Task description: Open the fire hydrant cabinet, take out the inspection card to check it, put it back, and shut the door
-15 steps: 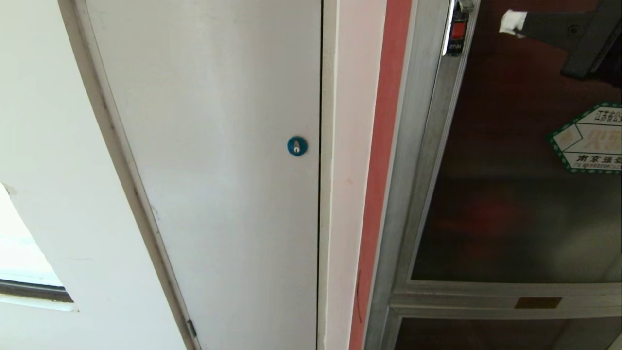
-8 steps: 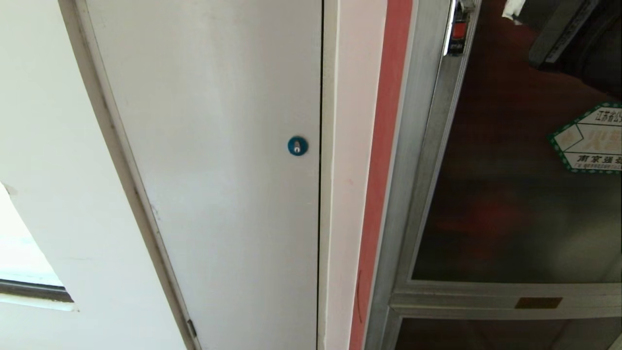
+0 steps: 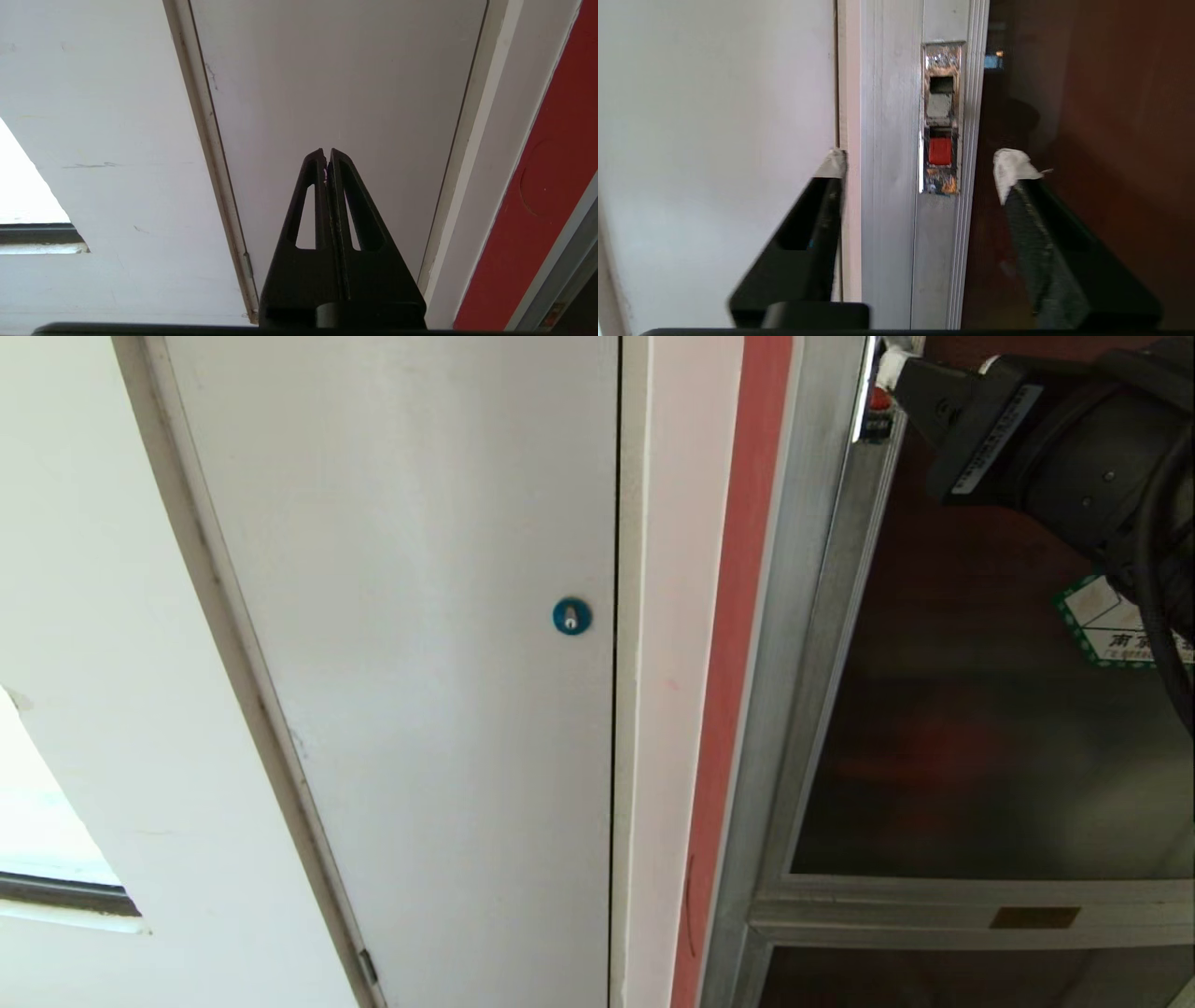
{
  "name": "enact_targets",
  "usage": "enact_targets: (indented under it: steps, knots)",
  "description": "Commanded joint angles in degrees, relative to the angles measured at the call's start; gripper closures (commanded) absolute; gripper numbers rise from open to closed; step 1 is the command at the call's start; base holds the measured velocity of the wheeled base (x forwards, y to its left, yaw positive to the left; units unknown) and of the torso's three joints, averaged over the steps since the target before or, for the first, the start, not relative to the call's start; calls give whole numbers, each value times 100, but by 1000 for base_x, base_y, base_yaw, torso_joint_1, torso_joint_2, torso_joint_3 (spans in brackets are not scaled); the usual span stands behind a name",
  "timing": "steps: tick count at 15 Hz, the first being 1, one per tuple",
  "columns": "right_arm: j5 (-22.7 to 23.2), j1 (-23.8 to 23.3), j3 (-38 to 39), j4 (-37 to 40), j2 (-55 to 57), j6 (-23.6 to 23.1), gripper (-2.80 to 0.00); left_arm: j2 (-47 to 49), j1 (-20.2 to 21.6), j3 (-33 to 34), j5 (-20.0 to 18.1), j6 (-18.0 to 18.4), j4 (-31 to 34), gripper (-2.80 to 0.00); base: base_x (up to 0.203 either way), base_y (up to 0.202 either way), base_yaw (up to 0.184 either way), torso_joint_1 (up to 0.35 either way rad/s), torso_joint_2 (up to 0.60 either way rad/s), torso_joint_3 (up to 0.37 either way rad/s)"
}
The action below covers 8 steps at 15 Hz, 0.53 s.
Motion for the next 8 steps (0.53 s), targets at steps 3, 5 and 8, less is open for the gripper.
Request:
enact_targets:
  steps: [3,5,8]
  knots:
    - [-7,-220,-396,-29,322,-55,-280,7,0,158,0,0,-5,0,0,0,0,0,0,0]
    - [-15,-336,-593,-27,460,-56,-280,7,0,158,0,0,-5,0,0,0,0,0,0,0]
    - [-7,-472,-654,-27,548,-56,-280,7,0,158,0,0,-5,0,0,0,0,0,0,0]
